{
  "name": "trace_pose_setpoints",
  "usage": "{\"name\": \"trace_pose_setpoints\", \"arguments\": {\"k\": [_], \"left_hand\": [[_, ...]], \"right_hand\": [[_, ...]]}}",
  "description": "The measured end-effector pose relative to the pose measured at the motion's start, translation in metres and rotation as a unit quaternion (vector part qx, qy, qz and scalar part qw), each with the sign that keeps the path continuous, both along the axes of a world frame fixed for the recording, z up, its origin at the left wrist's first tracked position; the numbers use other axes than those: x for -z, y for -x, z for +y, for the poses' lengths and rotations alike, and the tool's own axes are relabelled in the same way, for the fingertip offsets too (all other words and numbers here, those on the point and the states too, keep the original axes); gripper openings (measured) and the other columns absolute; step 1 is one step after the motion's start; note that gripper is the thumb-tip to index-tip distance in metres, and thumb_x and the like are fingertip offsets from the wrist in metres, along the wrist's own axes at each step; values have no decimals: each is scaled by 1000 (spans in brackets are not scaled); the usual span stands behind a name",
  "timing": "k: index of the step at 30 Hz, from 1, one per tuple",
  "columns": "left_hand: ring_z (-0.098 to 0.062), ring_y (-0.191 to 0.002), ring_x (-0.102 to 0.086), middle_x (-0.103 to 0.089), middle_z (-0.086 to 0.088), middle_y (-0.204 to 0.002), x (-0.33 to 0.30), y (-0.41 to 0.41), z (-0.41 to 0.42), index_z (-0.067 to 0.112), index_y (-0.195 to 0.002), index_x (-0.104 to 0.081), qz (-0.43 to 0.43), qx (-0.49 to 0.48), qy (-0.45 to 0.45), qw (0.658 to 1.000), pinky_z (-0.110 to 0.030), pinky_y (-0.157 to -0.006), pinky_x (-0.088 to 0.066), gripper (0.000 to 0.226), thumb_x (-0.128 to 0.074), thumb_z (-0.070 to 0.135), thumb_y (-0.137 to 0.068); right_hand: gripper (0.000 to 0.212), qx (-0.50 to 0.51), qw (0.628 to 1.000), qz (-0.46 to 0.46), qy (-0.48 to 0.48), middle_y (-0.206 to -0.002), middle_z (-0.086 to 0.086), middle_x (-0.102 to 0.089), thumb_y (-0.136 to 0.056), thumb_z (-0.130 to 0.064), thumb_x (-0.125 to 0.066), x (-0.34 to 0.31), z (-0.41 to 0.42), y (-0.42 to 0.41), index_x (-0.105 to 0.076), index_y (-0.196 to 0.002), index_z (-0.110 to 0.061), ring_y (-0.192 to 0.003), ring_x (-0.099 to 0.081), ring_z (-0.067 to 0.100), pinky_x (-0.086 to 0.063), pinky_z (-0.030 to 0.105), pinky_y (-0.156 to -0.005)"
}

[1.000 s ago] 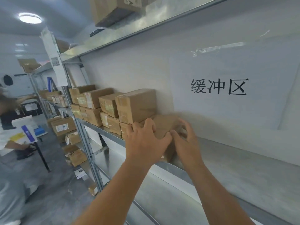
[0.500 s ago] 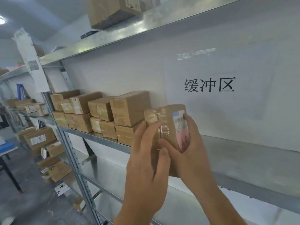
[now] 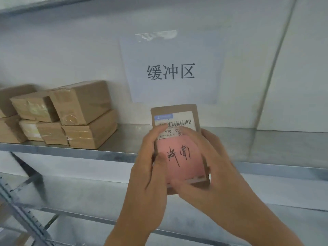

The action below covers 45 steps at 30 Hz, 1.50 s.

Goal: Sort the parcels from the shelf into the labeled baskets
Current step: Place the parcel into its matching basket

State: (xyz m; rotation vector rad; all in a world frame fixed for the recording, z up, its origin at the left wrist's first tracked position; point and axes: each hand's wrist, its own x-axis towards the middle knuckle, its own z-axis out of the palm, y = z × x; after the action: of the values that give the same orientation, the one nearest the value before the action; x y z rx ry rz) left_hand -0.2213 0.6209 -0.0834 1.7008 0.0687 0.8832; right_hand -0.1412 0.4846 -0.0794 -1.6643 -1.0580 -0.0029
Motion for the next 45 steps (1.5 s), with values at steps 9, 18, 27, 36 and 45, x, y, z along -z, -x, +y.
{"name": "trace_pose_setpoints", "arguments": {"k": [9,18,27,36,45], "left_hand": [[-15,-118,-65,-61,28,-130,3,-10,-93,48,-141,-45,-1,83,-68,994,-36,-91,-60,56,-29,2,-112],[-13,-58,-50,-66,-1,-84,-1,-2,-246,64,-132,-42,58,170,-115,977,-30,-58,-47,58,-30,12,-109],[-23,-107,-72,-64,23,-123,1,-30,-419,58,-133,-47,61,355,-81,930,-47,-82,-64,53,-33,14,-108],[-25,-114,-67,-52,22,-136,34,-127,-535,59,-135,-44,90,466,-125,871,-38,-71,-66,50,-48,19,-106],[-13,-103,-71,-42,18,-129,50,-236,-632,69,-133,-39,127,601,-153,774,-33,-70,-65,59,-53,18,-106]], "right_hand": [[67,99,993,-1,-59,-140,-32,-37,-98,-28,-54,7,-95,-1,-28,-148,-64,-120,-53,-7,-48,4,-80],[66,188,981,11,-53,-143,-27,-37,-96,-29,-45,13,-263,34,-28,-144,-70,-119,-53,-2,-51,11,-82],[69,337,940,46,-39,-134,-31,-38,-100,-14,-48,17,-446,59,-29,-147,-61,-106,-55,-2,-55,15,-75],[67,478,871,104,-52,-136,-15,-49,-100,-15,-62,50,-558,23,-35,-141,-62,-106,-64,1,-63,26,-74],[72,632,768,109,-3,-136,-33,-35,-85,-41,-75,69,-617,-47,-32,-136,-69,-112,-59,3,-64,32,-81]]}}
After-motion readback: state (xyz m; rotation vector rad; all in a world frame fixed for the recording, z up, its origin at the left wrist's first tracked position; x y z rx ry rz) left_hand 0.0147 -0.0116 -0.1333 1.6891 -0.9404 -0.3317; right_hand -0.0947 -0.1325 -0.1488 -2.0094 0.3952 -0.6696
